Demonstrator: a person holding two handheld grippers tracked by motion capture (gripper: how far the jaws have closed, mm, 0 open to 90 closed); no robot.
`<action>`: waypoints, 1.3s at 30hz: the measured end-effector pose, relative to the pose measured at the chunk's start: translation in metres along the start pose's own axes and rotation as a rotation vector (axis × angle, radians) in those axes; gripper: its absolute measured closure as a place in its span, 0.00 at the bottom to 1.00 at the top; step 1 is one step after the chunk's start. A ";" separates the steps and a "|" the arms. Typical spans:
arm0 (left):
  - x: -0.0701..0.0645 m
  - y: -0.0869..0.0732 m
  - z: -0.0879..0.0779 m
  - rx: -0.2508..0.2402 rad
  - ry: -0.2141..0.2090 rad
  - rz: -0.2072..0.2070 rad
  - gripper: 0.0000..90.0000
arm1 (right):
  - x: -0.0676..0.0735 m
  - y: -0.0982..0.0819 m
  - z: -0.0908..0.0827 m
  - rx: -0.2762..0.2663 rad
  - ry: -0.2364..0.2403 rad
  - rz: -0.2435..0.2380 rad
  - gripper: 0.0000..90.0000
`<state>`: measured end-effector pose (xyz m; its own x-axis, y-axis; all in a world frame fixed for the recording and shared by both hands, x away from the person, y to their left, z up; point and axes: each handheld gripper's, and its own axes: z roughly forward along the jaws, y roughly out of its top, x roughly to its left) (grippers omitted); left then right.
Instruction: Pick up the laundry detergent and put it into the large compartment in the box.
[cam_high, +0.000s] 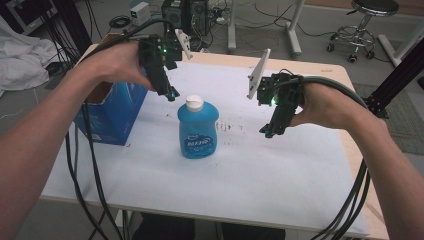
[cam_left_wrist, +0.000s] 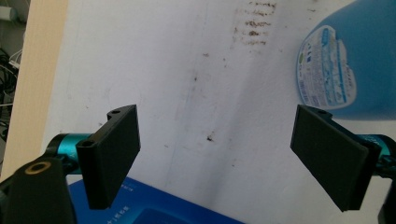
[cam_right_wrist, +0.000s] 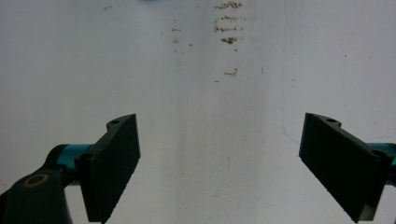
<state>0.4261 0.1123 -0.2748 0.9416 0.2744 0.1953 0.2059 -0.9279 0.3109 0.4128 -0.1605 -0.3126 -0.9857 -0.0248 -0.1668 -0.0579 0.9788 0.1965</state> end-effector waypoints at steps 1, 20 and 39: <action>-0.002 -0.001 -0.002 -0.007 -0.004 0.000 0.18 | 0.000 0.000 0.000 0.000 0.000 0.000 0.13; -0.051 -0.012 -0.022 -0.043 -0.086 -0.004 0.18 | 0.001 0.001 0.000 0.007 0.002 -0.001 0.13; -0.081 0.015 -0.005 -0.077 -0.098 -0.119 0.18 | 0.005 0.007 0.001 0.011 -0.001 -0.019 0.13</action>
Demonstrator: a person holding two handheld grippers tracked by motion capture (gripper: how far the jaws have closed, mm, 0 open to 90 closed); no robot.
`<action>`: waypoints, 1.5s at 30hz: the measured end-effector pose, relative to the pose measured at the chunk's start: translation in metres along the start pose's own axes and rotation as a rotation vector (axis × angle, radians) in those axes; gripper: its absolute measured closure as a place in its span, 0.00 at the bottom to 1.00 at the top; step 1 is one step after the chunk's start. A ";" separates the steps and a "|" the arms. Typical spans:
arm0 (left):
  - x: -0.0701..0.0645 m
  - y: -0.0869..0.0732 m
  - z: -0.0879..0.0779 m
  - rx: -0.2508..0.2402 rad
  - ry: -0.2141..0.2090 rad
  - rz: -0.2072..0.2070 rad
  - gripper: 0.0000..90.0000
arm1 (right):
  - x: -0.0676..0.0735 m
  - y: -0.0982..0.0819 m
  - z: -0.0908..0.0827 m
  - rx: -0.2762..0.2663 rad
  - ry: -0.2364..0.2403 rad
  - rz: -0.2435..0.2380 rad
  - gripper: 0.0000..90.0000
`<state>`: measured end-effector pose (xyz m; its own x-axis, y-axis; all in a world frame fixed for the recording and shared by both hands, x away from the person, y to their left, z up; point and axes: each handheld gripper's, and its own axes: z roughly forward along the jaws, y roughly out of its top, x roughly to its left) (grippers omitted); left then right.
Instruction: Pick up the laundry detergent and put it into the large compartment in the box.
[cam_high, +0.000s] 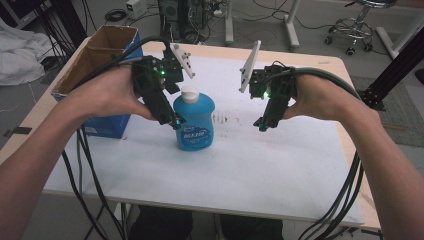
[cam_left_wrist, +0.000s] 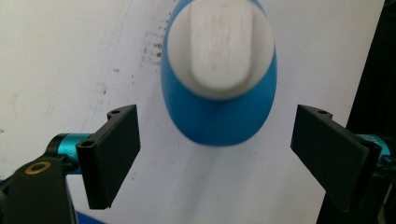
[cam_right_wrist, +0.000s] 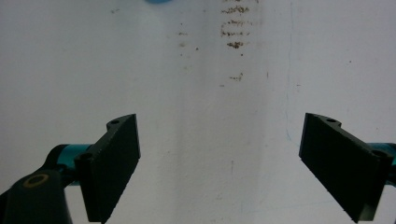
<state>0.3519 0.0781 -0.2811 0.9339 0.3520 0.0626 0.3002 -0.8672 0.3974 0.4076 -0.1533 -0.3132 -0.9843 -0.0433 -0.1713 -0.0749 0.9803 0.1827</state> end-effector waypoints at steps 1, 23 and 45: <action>-0.001 0.002 0.002 0.000 0.004 -0.002 0.18 | 0.000 0.000 0.000 -0.003 0.001 0.001 0.13; -0.003 0.023 0.019 0.052 0.017 -0.014 0.18 | 0.000 0.000 -0.001 -0.003 0.003 0.002 0.13; -0.001 0.029 0.017 0.076 0.011 0.008 0.32 | 0.000 -0.001 0.000 -0.002 0.004 0.006 0.13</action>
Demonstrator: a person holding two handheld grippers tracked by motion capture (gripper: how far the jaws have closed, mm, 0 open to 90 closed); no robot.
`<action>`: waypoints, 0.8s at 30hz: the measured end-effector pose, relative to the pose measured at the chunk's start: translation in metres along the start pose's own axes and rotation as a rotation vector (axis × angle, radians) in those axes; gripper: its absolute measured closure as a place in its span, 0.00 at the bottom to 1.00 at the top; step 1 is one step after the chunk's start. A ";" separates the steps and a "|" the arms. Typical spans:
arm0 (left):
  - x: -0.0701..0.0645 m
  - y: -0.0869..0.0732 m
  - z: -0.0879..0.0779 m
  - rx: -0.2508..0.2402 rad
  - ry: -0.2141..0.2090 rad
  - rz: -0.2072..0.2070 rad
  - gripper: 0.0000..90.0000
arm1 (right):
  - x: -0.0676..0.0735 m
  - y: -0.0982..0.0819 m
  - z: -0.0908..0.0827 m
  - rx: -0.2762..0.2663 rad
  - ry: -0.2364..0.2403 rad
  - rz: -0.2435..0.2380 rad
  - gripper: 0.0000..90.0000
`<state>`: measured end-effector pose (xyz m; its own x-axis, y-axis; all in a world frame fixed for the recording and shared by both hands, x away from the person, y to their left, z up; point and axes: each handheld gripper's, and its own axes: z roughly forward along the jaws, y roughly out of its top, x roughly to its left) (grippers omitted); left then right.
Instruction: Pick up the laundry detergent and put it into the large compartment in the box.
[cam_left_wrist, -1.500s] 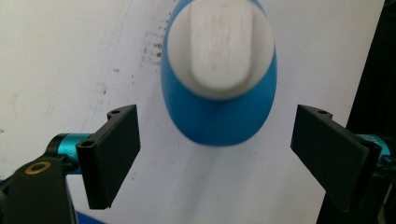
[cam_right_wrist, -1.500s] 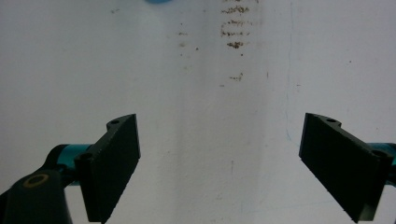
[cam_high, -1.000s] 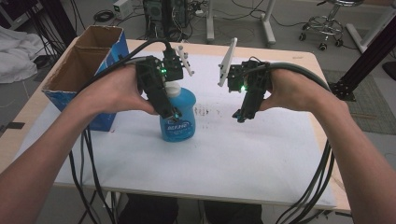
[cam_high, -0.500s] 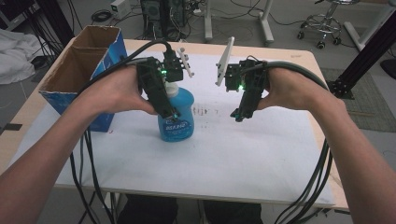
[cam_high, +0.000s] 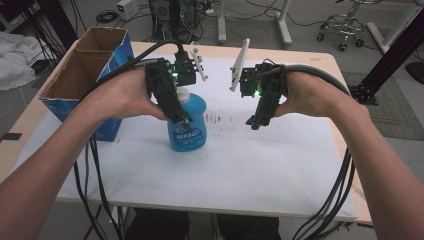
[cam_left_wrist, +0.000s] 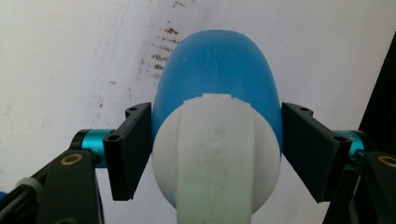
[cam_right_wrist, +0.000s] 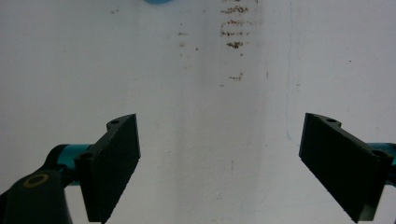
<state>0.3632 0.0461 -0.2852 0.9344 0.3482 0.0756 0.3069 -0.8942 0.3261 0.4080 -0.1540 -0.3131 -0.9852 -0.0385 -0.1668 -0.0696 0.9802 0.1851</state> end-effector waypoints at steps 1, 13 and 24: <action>0.000 0.000 0.000 0.004 0.000 0.001 0.32 | 0.000 0.000 0.000 0.001 0.000 0.000 0.13; 0.000 0.002 0.001 0.013 -0.006 0.005 0.35 | 0.000 0.000 -0.001 -0.003 -0.004 -0.005 0.13; 0.001 0.002 0.001 0.014 -0.012 0.002 0.37 | 0.000 0.001 0.000 0.003 -0.004 -0.006 0.13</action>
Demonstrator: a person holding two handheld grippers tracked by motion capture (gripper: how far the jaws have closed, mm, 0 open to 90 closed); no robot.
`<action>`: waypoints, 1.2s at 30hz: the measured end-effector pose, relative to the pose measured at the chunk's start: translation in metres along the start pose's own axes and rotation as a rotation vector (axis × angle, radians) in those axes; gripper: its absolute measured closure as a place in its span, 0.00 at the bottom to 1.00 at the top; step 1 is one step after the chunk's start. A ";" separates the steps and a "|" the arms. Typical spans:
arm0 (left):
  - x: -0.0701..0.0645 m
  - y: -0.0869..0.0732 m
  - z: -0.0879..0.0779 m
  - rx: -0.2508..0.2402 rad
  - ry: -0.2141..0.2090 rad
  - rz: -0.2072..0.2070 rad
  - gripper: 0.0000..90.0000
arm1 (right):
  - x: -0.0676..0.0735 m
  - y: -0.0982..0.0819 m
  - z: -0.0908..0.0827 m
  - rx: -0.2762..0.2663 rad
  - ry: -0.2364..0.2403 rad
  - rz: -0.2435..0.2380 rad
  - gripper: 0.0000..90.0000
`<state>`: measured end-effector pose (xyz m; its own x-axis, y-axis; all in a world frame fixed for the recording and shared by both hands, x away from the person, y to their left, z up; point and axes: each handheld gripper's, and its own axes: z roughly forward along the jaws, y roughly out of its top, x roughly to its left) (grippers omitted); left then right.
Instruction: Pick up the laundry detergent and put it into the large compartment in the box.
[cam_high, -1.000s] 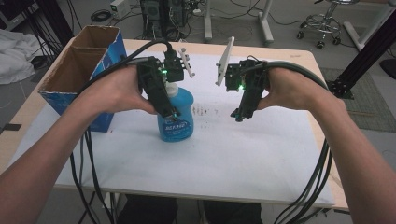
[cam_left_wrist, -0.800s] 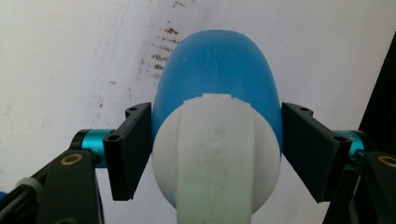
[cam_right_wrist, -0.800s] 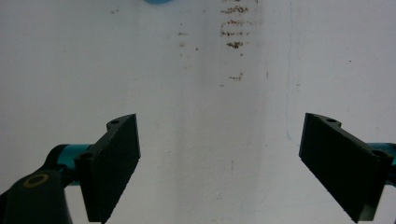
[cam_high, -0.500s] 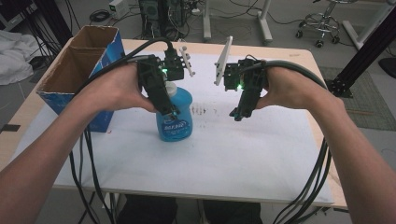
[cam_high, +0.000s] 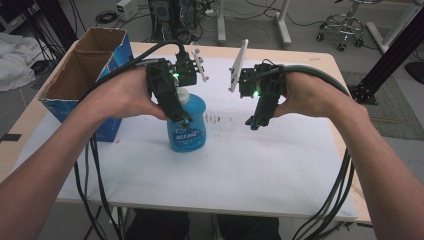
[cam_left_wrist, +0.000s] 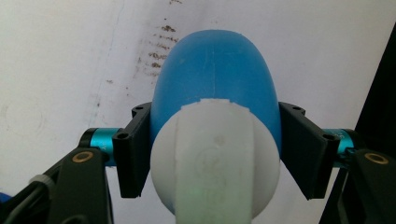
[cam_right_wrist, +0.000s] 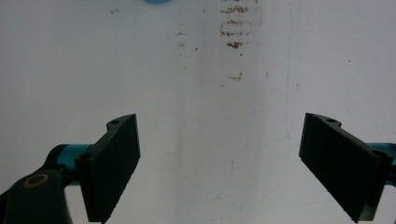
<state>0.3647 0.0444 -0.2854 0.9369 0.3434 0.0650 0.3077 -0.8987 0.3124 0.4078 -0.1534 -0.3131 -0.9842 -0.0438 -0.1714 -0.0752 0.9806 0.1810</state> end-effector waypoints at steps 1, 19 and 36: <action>0.000 0.000 0.000 0.003 0.000 0.004 0.37 | 0.000 0.000 0.000 0.001 -0.001 0.000 0.13; 0.003 0.001 -0.001 0.007 -0.001 0.012 0.42 | 0.002 0.001 -0.001 0.000 -0.006 0.000 0.13; 0.021 0.017 -0.053 -0.003 0.011 0.037 0.43 | 0.002 0.000 -0.002 -0.002 -0.015 0.000 0.13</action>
<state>0.3808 0.0506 -0.2284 0.9459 0.3125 0.0871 0.2719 -0.9102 0.3126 0.4055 -0.1542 -0.3115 -0.9818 -0.0408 -0.1857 -0.0753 0.9802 0.1829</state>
